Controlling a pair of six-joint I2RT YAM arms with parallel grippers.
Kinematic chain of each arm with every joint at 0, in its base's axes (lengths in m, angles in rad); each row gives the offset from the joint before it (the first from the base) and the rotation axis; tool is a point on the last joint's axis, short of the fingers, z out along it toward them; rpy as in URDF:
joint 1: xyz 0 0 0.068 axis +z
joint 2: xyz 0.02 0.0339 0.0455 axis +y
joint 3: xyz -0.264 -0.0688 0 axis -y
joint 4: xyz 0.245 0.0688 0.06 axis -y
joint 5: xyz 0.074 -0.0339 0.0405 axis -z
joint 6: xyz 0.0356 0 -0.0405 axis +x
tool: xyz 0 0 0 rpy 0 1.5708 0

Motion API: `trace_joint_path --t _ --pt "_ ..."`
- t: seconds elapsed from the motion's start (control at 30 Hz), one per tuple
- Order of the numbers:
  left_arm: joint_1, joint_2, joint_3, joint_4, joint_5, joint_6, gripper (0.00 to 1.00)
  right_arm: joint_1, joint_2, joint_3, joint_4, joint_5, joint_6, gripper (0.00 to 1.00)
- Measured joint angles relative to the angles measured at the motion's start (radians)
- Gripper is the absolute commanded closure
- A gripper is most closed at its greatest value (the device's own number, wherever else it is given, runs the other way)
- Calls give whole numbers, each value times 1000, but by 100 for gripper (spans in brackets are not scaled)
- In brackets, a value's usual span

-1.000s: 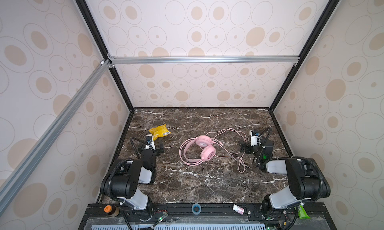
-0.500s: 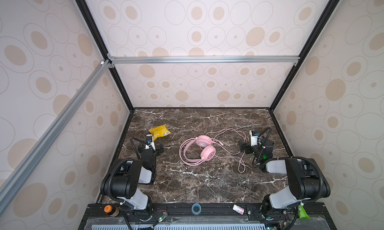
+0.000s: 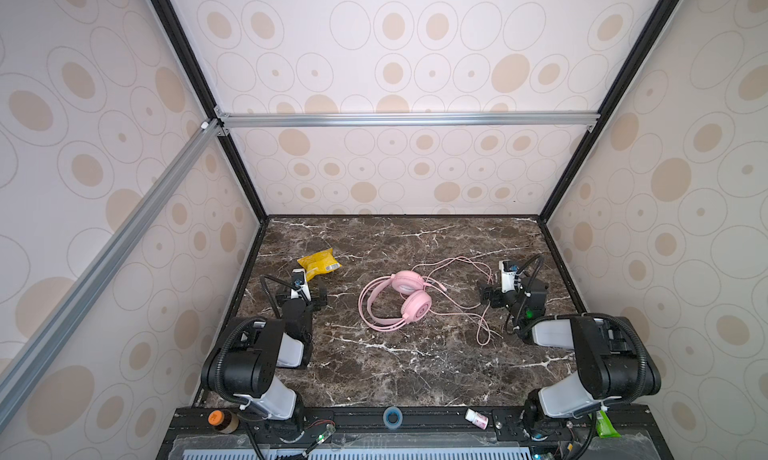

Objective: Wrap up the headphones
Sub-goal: 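Move both grippers forward toward the pink headphones on the table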

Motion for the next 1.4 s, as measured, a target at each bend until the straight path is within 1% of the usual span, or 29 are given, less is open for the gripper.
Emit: trace_joint_path --t 0.5,0.6,0.7,0.8,0.87,0.93,0.97,1.03,1.1,1.17,1.27,1.4 --pt "0 -10 1 -10 0 0 2 0 0 0 0 0 0 0" --pt "0 -84 21 -109 -14 -4 2 0 0 0 0 0 0 0" --pt "-13 -236 61 -275 -34 -44 2 0 0 0 -2 26 8 0" --pt "-63 -393 119 -452 -80 -77 2 0 0 3 -15 73 22 0" --pt "-121 -477 179 -598 -123 -109 2 0 -1 5 -18 108 34 0" --pt "-172 -535 251 -748 -161 -158 2 0 -13 34 -93 167 59 0" --pt "-195 -557 288 -819 -172 -185 2 0 -20 71 -165 208 76 0" --pt "-241 -589 365 -942 -185 -238 2 0 -23 198 -349 291 121 0" --pt "-278 -599 430 -1035 -188 -283 2 0 -35 307 -467 341 150 0" --pt "-308 -593 494 -1133 -180 -331 2 0 -94 343 -537 372 189 0" --pt "-324 -554 572 -1252 -132 -388 2 0 -180 398 -718 392 262 0" --pt "-327 -474 626 -1349 -13 -442 2 1 -190 563 -1003 369 333 0"
